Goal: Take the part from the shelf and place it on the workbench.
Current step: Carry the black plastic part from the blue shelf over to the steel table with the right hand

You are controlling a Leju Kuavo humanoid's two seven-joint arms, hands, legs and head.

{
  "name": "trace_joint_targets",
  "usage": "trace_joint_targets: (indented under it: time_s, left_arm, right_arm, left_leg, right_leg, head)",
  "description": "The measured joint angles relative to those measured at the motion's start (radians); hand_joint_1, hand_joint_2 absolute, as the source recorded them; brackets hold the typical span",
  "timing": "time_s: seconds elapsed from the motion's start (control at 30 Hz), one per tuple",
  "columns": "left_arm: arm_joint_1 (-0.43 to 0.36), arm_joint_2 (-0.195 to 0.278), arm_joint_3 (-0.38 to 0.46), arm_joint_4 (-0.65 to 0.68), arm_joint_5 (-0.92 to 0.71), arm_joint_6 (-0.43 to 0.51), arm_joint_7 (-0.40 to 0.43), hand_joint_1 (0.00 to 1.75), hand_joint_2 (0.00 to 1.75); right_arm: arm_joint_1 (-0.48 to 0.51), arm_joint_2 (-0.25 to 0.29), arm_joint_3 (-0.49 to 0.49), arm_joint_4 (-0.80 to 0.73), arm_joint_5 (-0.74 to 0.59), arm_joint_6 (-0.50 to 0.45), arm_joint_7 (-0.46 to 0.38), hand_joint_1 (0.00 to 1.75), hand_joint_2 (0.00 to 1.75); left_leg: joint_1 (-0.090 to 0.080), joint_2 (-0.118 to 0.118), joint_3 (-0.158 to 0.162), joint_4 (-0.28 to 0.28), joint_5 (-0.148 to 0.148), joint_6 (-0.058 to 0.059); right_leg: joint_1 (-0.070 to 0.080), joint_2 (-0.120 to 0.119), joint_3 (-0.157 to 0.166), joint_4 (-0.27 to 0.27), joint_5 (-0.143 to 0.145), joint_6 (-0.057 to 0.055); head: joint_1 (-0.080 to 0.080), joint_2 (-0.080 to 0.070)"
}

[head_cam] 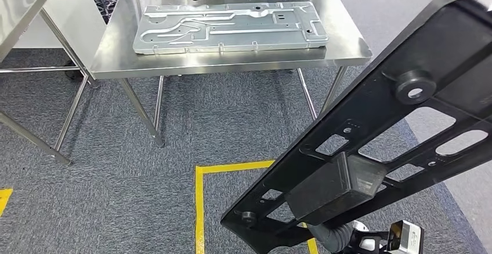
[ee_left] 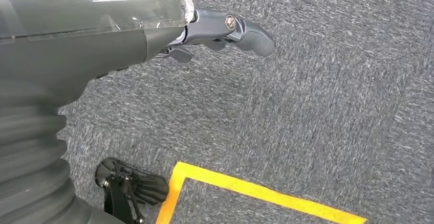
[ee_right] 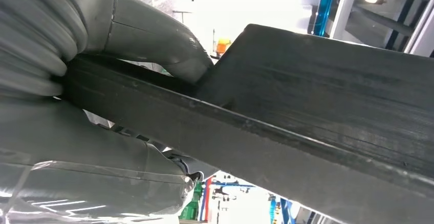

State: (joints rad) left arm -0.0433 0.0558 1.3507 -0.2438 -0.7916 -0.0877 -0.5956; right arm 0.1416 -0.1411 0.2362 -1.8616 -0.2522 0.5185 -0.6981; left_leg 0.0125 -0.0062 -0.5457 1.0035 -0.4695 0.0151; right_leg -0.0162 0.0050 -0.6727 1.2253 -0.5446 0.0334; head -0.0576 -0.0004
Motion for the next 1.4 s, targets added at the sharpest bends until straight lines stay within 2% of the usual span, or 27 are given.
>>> trace_joint_targets:
  time_s: [0.07, 0.1, 0.13, 0.23, 0.27, 0.33, 0.4, 0.43, 0.47, 0.5, 0.53, 0.6, 0.63, 0.7, 0.77, 0.83, 0.9, 0.93, 0.97, 1.0, 1.07, 1.1, 1.17, 1.27, 1.3, 1.33, 1.4]
  left_arm:
    - [-0.001, 0.000, 0.000, 0.000, -0.002, 0.000, 0.001, 0.00, 1.75]
    - [-0.001, 0.000, 0.000, 0.000, -0.004, 0.000, 0.002, 0.00, 1.75]
    - [-0.002, 0.000, 0.000, 0.000, -0.005, 0.000, 0.002, 0.00, 1.75]
    - [-0.003, 0.001, 0.000, 0.000, -0.009, -0.004, 0.001, 0.00, 1.75]
    - [-0.004, 0.001, 0.000, 0.000, -0.010, -0.006, 0.001, 0.00, 1.75]
    - [-0.007, 0.001, 0.000, 0.000, -0.014, -0.007, 0.002, 0.00, 1.75]
    - [-0.007, 0.001, 0.000, 0.000, -0.017, -0.009, 0.004, 0.00, 1.75]
    - [-0.007, 0.001, 0.000, 0.000, -0.020, -0.012, 0.005, 0.00, 1.75]
    - [-0.007, 0.001, 0.000, 0.000, -0.023, -0.015, 0.005, 0.00, 1.75]
    - [-0.007, 0.001, 0.000, 0.000, -0.025, -0.018, 0.006, 0.00, 1.75]
    - [-0.007, 0.002, 0.000, 0.000, -0.027, -0.022, 0.006, 0.00, 1.75]
    - [-0.008, 0.007, 0.000, 0.000, -0.031, -0.025, 0.007, 0.00, 1.75]
    - [-0.009, 0.009, 0.000, 0.000, -0.033, -0.025, 0.008, 0.00, 1.75]
    - [-0.010, 0.013, -0.001, 0.000, -0.034, -0.025, 0.009, 0.00, 1.75]
    - [-0.012, 0.016, -0.001, 0.000, -0.035, -0.025, 0.009, 0.00, 1.75]
    - [-0.012, 0.015, -0.001, 0.000, -0.035, -0.025, 0.009, 0.00, 1.75]
    - [-0.012, 0.015, -0.001, 0.000, -0.037, -0.026, 0.009, 0.00, 1.75]
    - [-0.012, 0.015, -0.001, 0.000, -0.037, -0.027, 0.010, 0.00, 1.75]
    - [-0.012, 0.014, -0.001, 0.000, -0.038, -0.027, 0.011, 0.00, 1.75]
    - [-0.012, 0.014, -0.001, 0.000, -0.038, -0.026, 0.012, 0.00, 1.75]
    - [-0.012, 0.013, -0.001, 0.000, -0.039, -0.025, 0.014, 0.00, 1.75]
    - [-0.013, 0.012, -0.001, 0.000, -0.040, -0.024, 0.016, 0.00, 1.75]
    - [-0.014, 0.011, -0.001, 0.000, -0.042, -0.023, 0.018, 0.00, 1.75]
    - [-0.016, 0.011, -0.001, 0.000, -0.043, -0.024, 0.022, 0.00, 1.75]
    - [-0.017, 0.011, -0.001, 0.000, -0.043, -0.024, 0.023, 0.00, 1.75]
    - [-0.017, 0.011, -0.001, 0.000, -0.043, -0.025, 0.023, 0.00, 1.75]
    - [-0.015, 0.011, -0.001, 0.000, -0.043, -0.025, 0.023, 0.00, 1.75]
  right_arm:
    - [-0.001, 0.000, -0.002, 0.000, 0.000, 0.000, 0.000, 1.75, 1.75]
    - [-0.001, 0.000, -0.002, 0.000, 0.000, 0.001, 0.000, 1.75, 1.75]
    - [-0.001, 0.000, -0.003, 0.000, -0.001, 0.001, 0.000, 1.75, 1.75]
    - [0.000, 0.000, -0.004, 0.000, -0.005, 0.000, 0.000, 1.75, 1.75]
    - [0.001, 0.000, -0.005, -0.002, -0.006, -0.001, 0.000, 1.75, 1.75]
    - [0.004, 0.001, -0.006, -0.006, -0.006, -0.001, 0.000, 1.75, 1.75]
    - [0.012, 0.002, -0.010, -0.009, -0.004, 0.000, 0.000, 1.75, 1.75]
    - [0.018, 0.004, -0.012, -0.010, -0.002, 0.000, 0.000, 1.75, 1.75]
    - [0.024, 0.005, -0.016, -0.012, 0.000, 0.001, 0.000, 1.75, 1.75]
    - [0.030, 0.007, -0.019, -0.016, 0.002, 0.001, 0.000, 1.75, 1.75]
    - [0.035, 0.011, -0.024, -0.022, 0.005, 0.001, 0.000, 1.75, 1.75]
    - [0.043, 0.016, -0.031, -0.031, 0.010, 0.002, 0.000, 1.75, 1.75]
    - [0.046, 0.019, -0.034, -0.035, 0.012, 0.002, 0.000, 1.75, 1.75]
    - [0.053, 0.022, -0.038, -0.040, 0.014, 0.002, 0.000, 1.75, 1.75]
    - [0.059, 0.024, -0.043, -0.047, 0.015, 0.002, 0.000, 1.75, 1.75]
    - [0.060, 0.024, -0.050, -0.051, 0.015, 0.003, 0.000, 1.75, 1.75]
    - [0.064, 0.025, -0.054, -0.052, 0.015, 0.004, 0.000, 1.75, 1.75]
    - [0.068, 0.025, -0.056, -0.052, 0.015, 0.005, 0.000, 1.75, 1.75]
    - [0.072, 0.026, -0.059, -0.052, 0.015, 0.006, 0.000, 1.75, 1.75]
    - [0.075, 0.027, -0.061, -0.052, 0.017, 0.007, 0.000, 1.75, 1.75]
    - [0.078, 0.030, -0.064, -0.052, 0.024, 0.011, 0.000, 1.75, 1.75]
    - [0.078, 0.033, -0.065, -0.052, 0.029, 0.014, 0.000, 1.75, 1.75]
    - [0.078, 0.041, -0.068, -0.052, 0.037, 0.018, 0.000, 1.75, 1.75]
    - [0.077, 0.049, -0.073, -0.052, 0.038, 0.022, 0.000, 1.75, 1.75]
    - [0.075, 0.051, -0.074, -0.052, 0.038, 0.022, 0.000, 1.75, 1.75]
    - [0.073, 0.054, -0.076, -0.052, 0.038, 0.023, 0.000, 1.75, 1.75]
    - [0.069, 0.059, -0.076, -0.051, 0.037, 0.023, 0.000, 1.75, 1.75]
  left_leg:
    - [-0.001, -0.001, 0.009, 0.003, -0.010, -0.010]
    - [-0.003, -0.001, 0.012, 0.003, -0.014, -0.016]
    - [-0.005, -0.001, 0.013, 0.003, -0.018, -0.022]
    - [-0.003, 0.001, 0.018, 0.003, -0.026, -0.041]
    - [-0.001, 0.001, 0.012, 0.020, -0.039, -0.046]
    - [0.001, 0.001, -0.029, 0.114, -0.093, -0.053]
    - [0.001, 0.001, -0.097, 0.249, -0.150, -0.056]
    - [0.001, 0.001, -0.120, 0.289, -0.158, -0.056]
    - [0.000, 0.001, -0.124, 0.291, -0.144, -0.053]
    - [0.000, 0.000, -0.110, 0.254, -0.114, -0.049]
    - [-0.003, -0.002, -0.078, 0.183, -0.071, -0.041]
    - [-0.010, -0.011, -0.021, 0.053, -0.019, -0.024]
    - [-0.014, -0.013, -0.005, 0.015, -0.009, -0.017]
    - [-0.020, -0.010, -0.001, 0.001, -0.008, -0.010]
    - [-0.015, -0.002, 0.007, -0.012, 0.001, -0.002]
    - [-0.009, 0.007, 0.013, -0.023, 0.008, 0.006]
    - [-0.009, 0.015, 0.014, -0.024, 0.006, 0.010]
    - [-0.009, 0.018, 0.014, -0.024, 0.004, 0.009]
    - [-0.009, 0.022, 0.016, -0.023, 0.002, 0.008]
    - [-0.009, 0.025, 0.019, -0.022, -0.001, 0.006]
    - [-0.008, 0.031, 0.027, -0.018, -0.011, -0.001]
    - [-0.010, 0.033, 0.029, -0.014, -0.016, -0.006]
    - [-0.013, 0.036, 0.031, -0.010, -0.024, -0.017]
    - [-0.010, 0.037, 0.034, -0.005, -0.033, -0.034]
    - [-0.008, 0.034, 0.027, 0.013, -0.045, -0.040]
    - [-0.006, 0.028, 0.009, 0.053, -0.068, -0.045]
    - [-0.004, 0.019, -0.057, 0.183, -0.128, -0.052]
  right_leg:
    - [-0.001, -0.002, 0.061, -0.138, 0.065, -0.003]
    - [0.000, -0.001, 0.080, -0.180, 0.078, -0.008]
    - [0.001, 0.000, 0.087, -0.197, 0.078, -0.013]
    - [0.004, 0.006, 0.090, -0.202, 0.077, -0.033]
    - [0.003, 0.006, 0.093, -0.206, 0.078, -0.040]
    - [0.002, 0.007, 0.097, -0.210, 0.078, -0.050]
    - [0.006, 0.008, 0.098, -0.210, 0.076, -0.054]
    - [0.008, 0.010, 0.098, -0.209, 0.075, -0.056]
    - [0.011, 0.012, 0.100, -0.209, 0.074, -0.057]
    - [0.013, 0.015, 0.102, -0.209, 0.073, -0.058]
    - [0.016, 0.019, 0.105, -0.209, 0.072, -0.058]
    - [0.019, 0.026, 0.108, -0.209, 0.070, -0.054]
    - [0.019, 0.030, 0.108, -0.209, 0.069, -0.051]
    - [0.015, 0.036, 0.106, -0.212, 0.070, -0.040]
    - [0.015, 0.029, 0.104, -0.200, 0.062, -0.029]
    - [0.015, 0.015, 0.071, -0.126, 0.016, -0.020]
    - [0.011, 0.008, 0.003, 0.007, -0.047, -0.012]
    - [0.008, 0.006, -0.026, 0.058, -0.062, -0.009]
    - [0.006, 0.004, -0.037, 0.074, -0.056, -0.006]
    - [0.004, 0.001, -0.028, 0.050, -0.030, -0.005]
    - [0.002, -0.011, 0.034, -0.081, 0.041, -0.007]
    - [0.003, -0.018, 0.064, -0.144, 0.065, -0.010]
    - [0.008, -0.024, 0.092, -0.205, 0.079, -0.020]
    - [0.010, -0.015, 0.094, -0.209, 0.077, -0.038]
    - [0.009, -0.014, 0.097, -0.213, 0.077, -0.044]
    - [0.008, -0.013, 0.099, -0.216, 0.076, -0.050]
    - [0.009, -0.012, 0.102, -0.217, 0.072, -0.057]
  head:
    - [0.000, 0.000]
    - [0.000, 0.000]
    - [0.000, 0.000]
    - [0.000, 0.000]
    - [0.000, 0.000]
    - [0.000, 0.000]
    - [0.000, 0.000]
    - [0.000, 0.000]
    - [0.000, 0.000]
    - [0.000, 0.000]
    - [0.000, 0.000]
    - [0.000, 0.000]
    - [0.000, 0.000]
    - [0.000, 0.000]
    - [0.000, 0.000]
    - [0.000, 0.000]
    - [0.000, 0.000]
    - [0.000, 0.000]
    - [0.000, 0.000]
    - [0.000, 0.000]
    - [0.000, 0.000]
    - [0.000, 0.000]
    - [0.000, 0.000]
    - [0.000, 0.000]
    - [0.000, 0.000]
    - [0.000, 0.000]
    - [0.000, 0.000]
